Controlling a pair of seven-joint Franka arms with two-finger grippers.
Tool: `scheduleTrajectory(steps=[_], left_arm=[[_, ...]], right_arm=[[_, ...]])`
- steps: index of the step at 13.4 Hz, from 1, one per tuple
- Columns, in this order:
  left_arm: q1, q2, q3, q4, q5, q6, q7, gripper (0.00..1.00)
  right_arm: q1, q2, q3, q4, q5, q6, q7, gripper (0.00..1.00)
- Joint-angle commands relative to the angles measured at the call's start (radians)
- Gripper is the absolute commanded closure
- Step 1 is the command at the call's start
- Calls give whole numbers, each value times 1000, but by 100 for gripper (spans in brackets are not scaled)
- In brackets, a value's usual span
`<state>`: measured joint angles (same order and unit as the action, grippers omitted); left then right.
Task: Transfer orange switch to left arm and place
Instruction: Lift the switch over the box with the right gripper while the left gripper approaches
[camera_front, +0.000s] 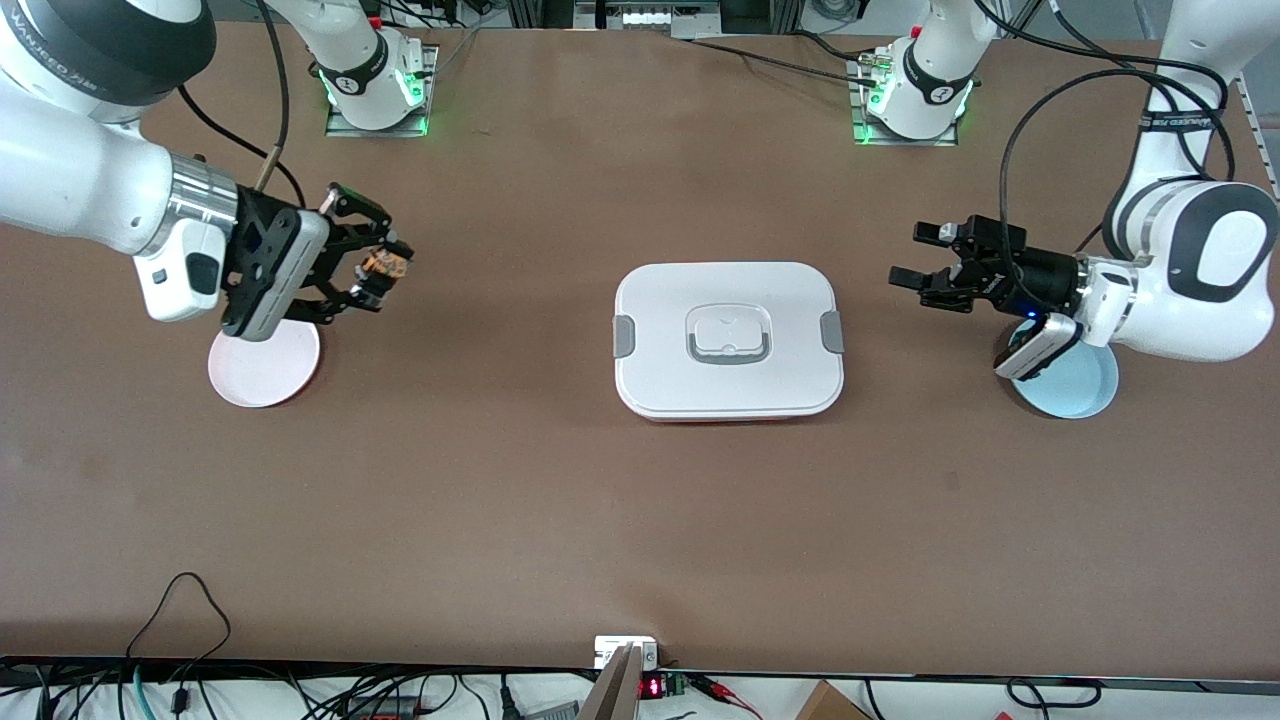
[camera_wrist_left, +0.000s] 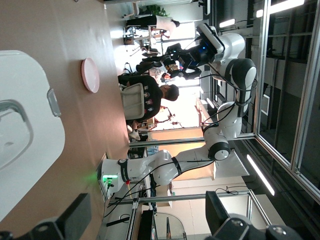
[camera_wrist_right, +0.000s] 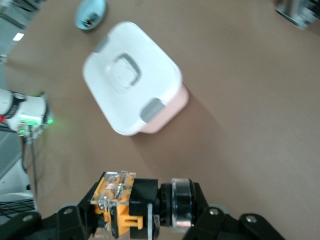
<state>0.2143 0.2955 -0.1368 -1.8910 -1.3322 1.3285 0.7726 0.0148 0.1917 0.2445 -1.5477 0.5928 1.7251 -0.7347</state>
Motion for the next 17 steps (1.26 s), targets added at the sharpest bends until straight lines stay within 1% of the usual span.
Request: scheduleTrajectory(steps=[1,3,4,5,6,8,9,11,14,15,17], left_arm=[[5,-50,-56,-40,-103,24,85,0],[5,-59,-113,-49,-171,84,83,0],[5,-59,-147,-60,-206,124,77,0],[5,-61,-193,-85,-246,179,73,0],[5,-61,-237,-103,-283,239,63,0],[5,-85,-317,-122,-336,372,-22,0],[5,-99,-366,-122,-363,447,-92,0],[4,-117,-447,-114,-428,584,-173,0],[7,-125,-605,-91,-598,820,-202,0],[11,-136,-638,-80,-610,868,-220,0],[13,-191,-641,-74,-610,879,-324,0]], right_arm=[[40,15,-4,-8,178,56,-168,100],[62,18,-2,-32,270,122,-395,100],[68,25,-2,-44,322,128,-495,100],[71,26,-2,-54,397,130,-578,100],[80,29,-2,-61,457,133,-630,100],[120,34,-2,-74,563,213,-721,100],[141,34,-2,-83,611,264,-748,100],[172,41,-2,-92,735,318,-795,100],[185,57,-2,-118,912,344,-915,100],[185,63,-2,-126,961,344,-958,100],[186,71,-2,-140,1007,341,-1000,100]])
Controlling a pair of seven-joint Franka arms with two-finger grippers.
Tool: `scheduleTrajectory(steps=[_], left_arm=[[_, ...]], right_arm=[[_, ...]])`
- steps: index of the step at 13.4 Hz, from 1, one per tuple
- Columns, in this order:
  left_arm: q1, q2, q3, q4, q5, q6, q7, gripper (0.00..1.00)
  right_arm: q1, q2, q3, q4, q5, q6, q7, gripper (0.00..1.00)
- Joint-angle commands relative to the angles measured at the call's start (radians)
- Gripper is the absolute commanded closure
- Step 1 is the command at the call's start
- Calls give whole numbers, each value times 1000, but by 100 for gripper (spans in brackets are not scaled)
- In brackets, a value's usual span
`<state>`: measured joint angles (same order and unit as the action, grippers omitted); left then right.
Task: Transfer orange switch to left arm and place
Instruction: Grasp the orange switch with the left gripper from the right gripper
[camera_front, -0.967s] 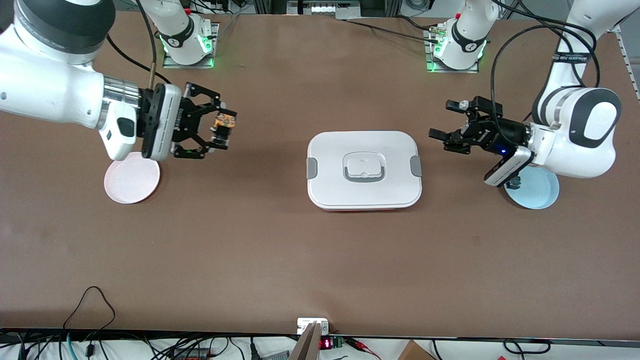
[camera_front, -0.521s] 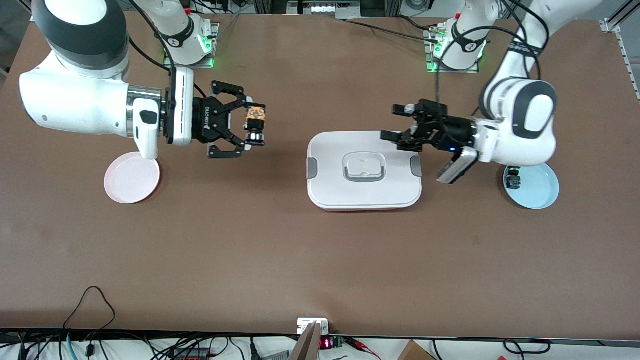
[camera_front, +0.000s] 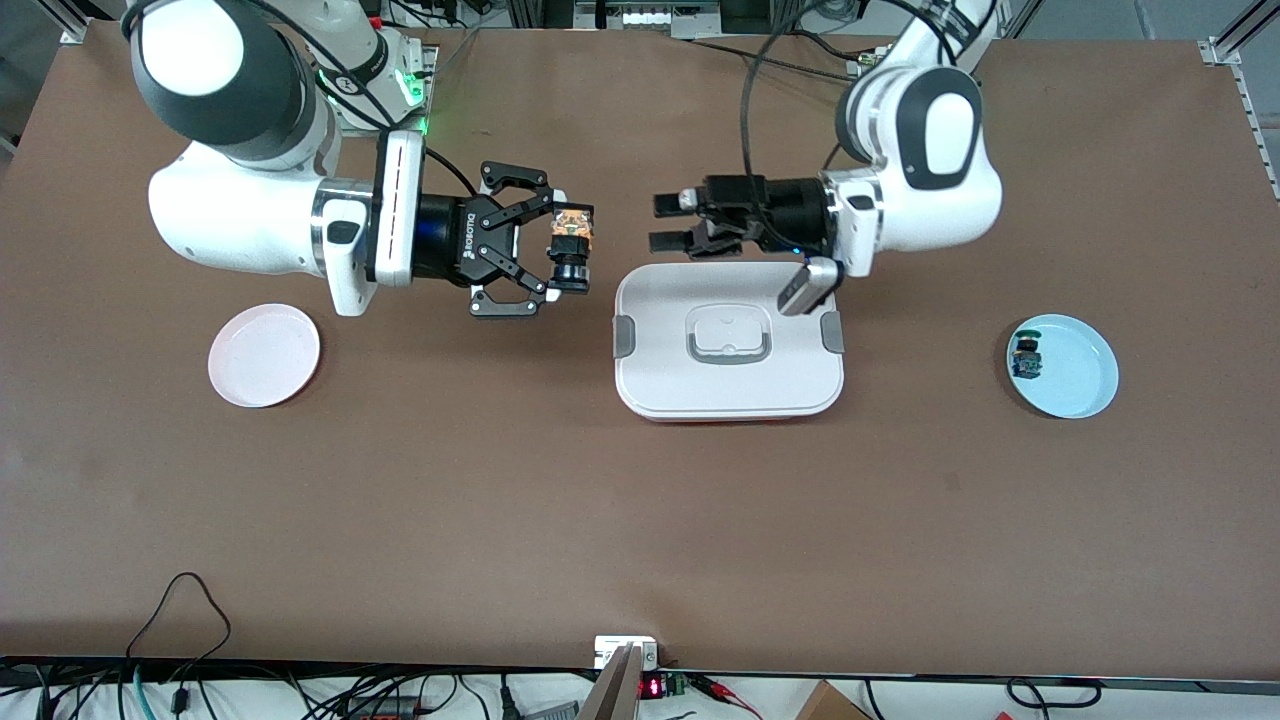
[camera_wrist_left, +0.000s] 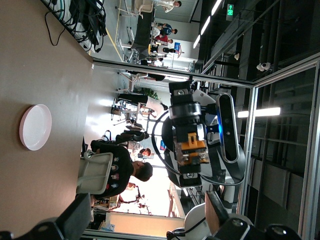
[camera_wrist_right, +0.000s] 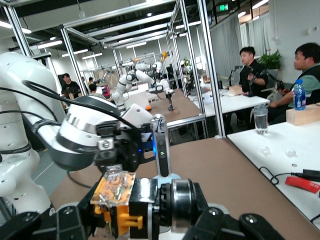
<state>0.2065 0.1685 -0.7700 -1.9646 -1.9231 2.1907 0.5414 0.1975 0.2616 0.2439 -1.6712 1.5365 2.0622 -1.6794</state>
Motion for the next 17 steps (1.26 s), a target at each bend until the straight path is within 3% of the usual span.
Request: scheduleTrajectory(steps=[1,7,10,17], left_arm=[[20,-92,-5,6,-19,20,-153,0],[-29,-26,-14,130,1,182,-241,2],[-68,22,-14,157,120,241,-286,3],[-81,57,-11,256,461,248,-759,6]], right_arm=[[7,1,-2,-22,83,3,-68,100],[33,-1,-2,-56,157,-14,-77,100],[46,-2,-2,-56,194,-13,-77,100],[68,-7,-2,-64,194,-4,-74,100]])
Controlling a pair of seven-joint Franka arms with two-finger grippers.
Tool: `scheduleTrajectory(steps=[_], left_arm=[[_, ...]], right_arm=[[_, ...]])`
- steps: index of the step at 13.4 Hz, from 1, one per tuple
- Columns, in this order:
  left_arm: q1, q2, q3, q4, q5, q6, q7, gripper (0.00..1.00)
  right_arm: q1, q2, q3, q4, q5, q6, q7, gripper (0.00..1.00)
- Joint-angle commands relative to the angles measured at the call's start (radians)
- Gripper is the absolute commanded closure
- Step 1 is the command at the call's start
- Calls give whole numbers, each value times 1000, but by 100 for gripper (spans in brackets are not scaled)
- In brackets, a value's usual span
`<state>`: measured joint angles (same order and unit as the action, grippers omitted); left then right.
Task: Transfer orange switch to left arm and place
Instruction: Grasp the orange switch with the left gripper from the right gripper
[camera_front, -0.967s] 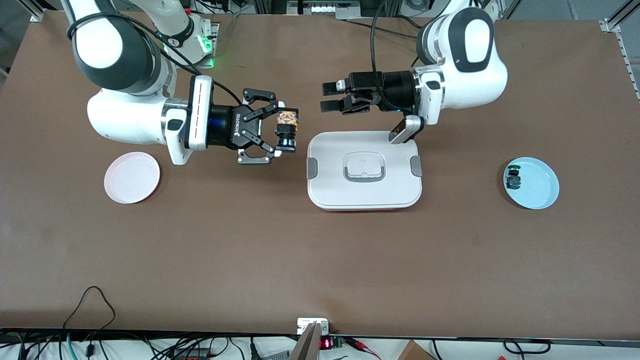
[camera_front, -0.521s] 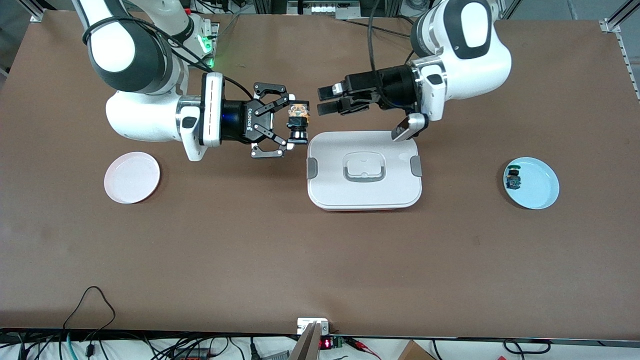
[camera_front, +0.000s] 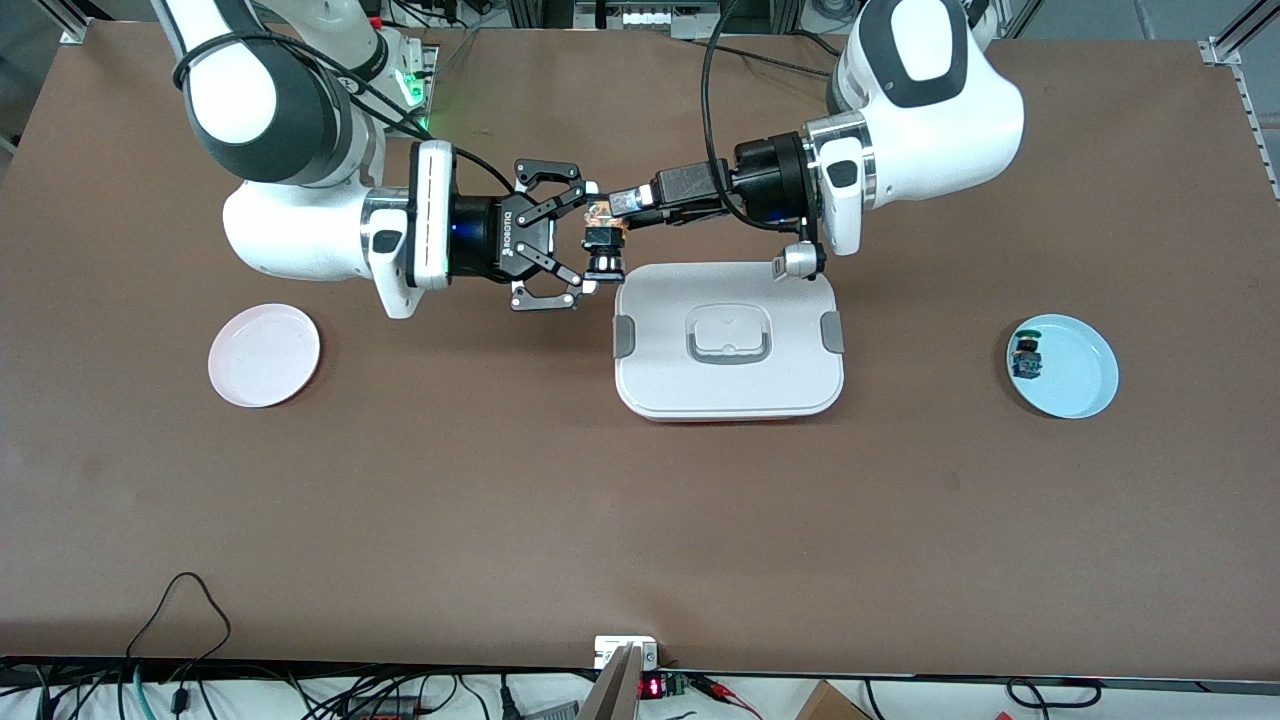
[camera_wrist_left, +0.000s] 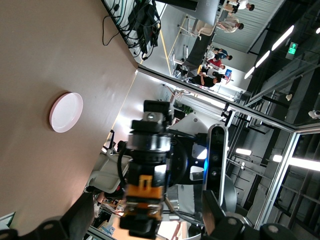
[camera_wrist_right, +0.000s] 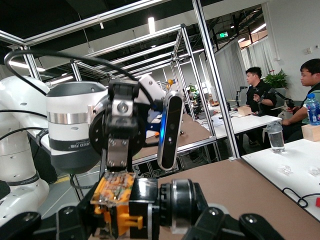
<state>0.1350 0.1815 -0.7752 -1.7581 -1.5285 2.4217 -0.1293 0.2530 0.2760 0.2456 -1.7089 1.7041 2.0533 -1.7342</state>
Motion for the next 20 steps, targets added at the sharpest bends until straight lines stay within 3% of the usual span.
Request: scheduleTrajectory(steps=[1,3,4,10,11,12,17,18,19,20], left_arm=[[-14,47,-6,60,94,17,-120,6],[-18,55,-4,62,102,17,-168,6],[-18,55,-4,62,102,17,-170,11],[-15,61,-1,57,102,17,-162,73],[-14,59,-1,55,102,17,-164,94],[-9,59,-1,55,102,17,-164,100],[6,53,7,55,102,11,-167,100],[12,53,7,55,102,11,-162,100],[17,53,7,55,102,10,-161,100],[34,52,7,52,102,4,-158,100]], right_arm=[[14,-23,-3,-29,26,7,-19,100],[14,-24,-3,-31,26,7,-19,100],[14,-26,-3,-29,26,7,-16,100],[23,-29,-3,-31,26,15,-15,100],[26,-29,-3,-31,26,15,-15,100],[28,-31,-5,-31,26,15,-15,100],[31,-34,-5,-40,25,15,-21,100],[31,-40,-5,-41,25,13,-21,93],[31,-44,-5,-41,28,18,-19,1],[31,-47,-3,-41,28,18,-18,0]])
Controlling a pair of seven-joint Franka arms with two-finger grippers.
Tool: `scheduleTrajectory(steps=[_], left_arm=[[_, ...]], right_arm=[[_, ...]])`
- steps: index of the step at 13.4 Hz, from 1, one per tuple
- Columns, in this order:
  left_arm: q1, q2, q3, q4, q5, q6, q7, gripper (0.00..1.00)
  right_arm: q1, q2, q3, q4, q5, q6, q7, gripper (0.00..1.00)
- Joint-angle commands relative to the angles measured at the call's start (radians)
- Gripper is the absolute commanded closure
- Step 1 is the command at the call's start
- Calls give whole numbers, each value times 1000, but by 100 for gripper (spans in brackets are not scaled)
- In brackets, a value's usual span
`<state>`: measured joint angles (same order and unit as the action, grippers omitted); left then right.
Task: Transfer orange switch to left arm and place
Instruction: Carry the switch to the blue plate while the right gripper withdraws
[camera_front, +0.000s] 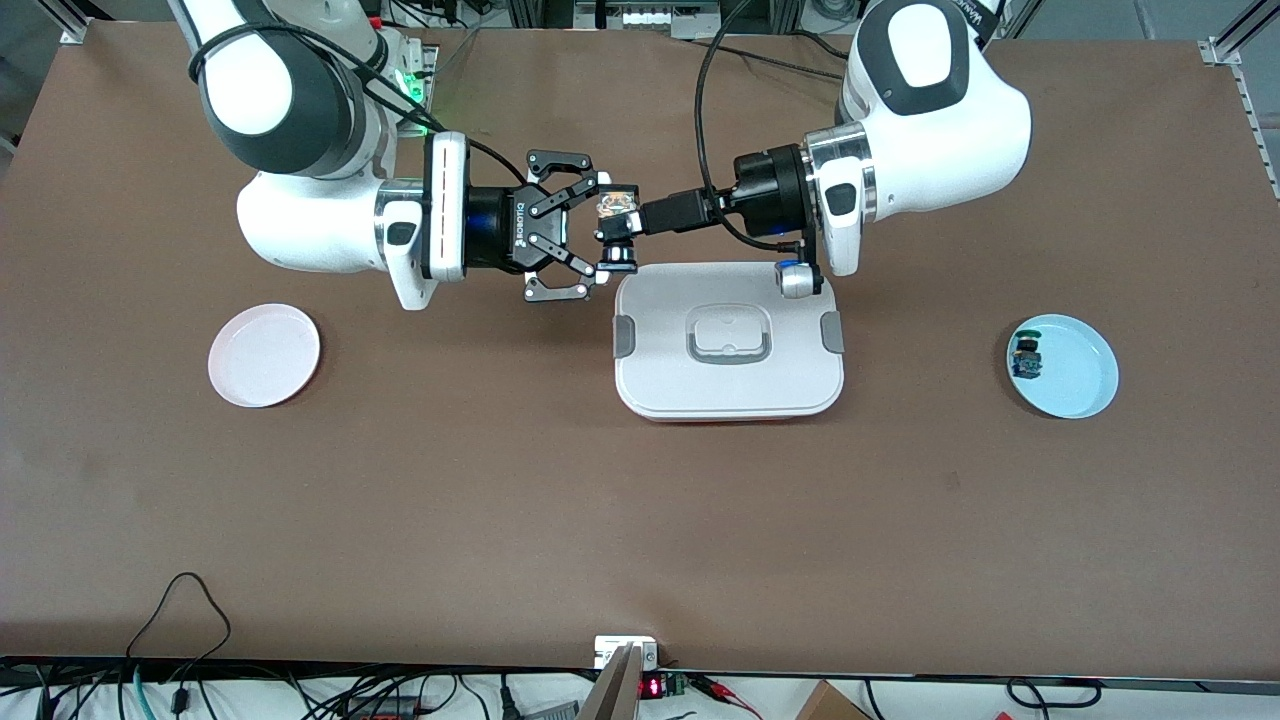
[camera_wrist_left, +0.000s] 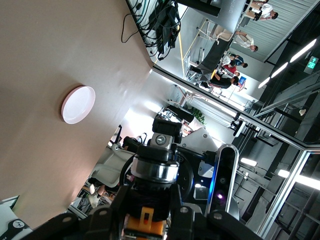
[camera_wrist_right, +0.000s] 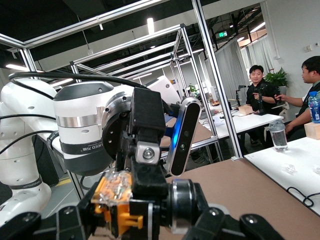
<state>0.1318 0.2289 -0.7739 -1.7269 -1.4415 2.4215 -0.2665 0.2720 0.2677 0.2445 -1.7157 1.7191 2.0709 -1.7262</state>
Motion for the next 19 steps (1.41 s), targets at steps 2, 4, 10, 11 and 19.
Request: scheduleTrajectory(steps=[2,4,10,11,19], left_arm=[[54,1,5,18,24,-2,-20,100],[104,-2,7,18,47,-86,-22,100],[446,-13,5,32,575,-621,-20,100],[489,-13,4,39,689,-691,-19,100],[646,6,7,-46,1617,-843,96,100]], right_arm=[[10,-44,-4,-38,13,2,-16,0],[9,-45,-4,-39,17,3,-15,0],[-8,-61,-7,-102,47,-2,-29,0],[-10,-67,-11,-116,47,-2,-27,0],[-31,-111,-237,-127,-157,-263,130,0]])
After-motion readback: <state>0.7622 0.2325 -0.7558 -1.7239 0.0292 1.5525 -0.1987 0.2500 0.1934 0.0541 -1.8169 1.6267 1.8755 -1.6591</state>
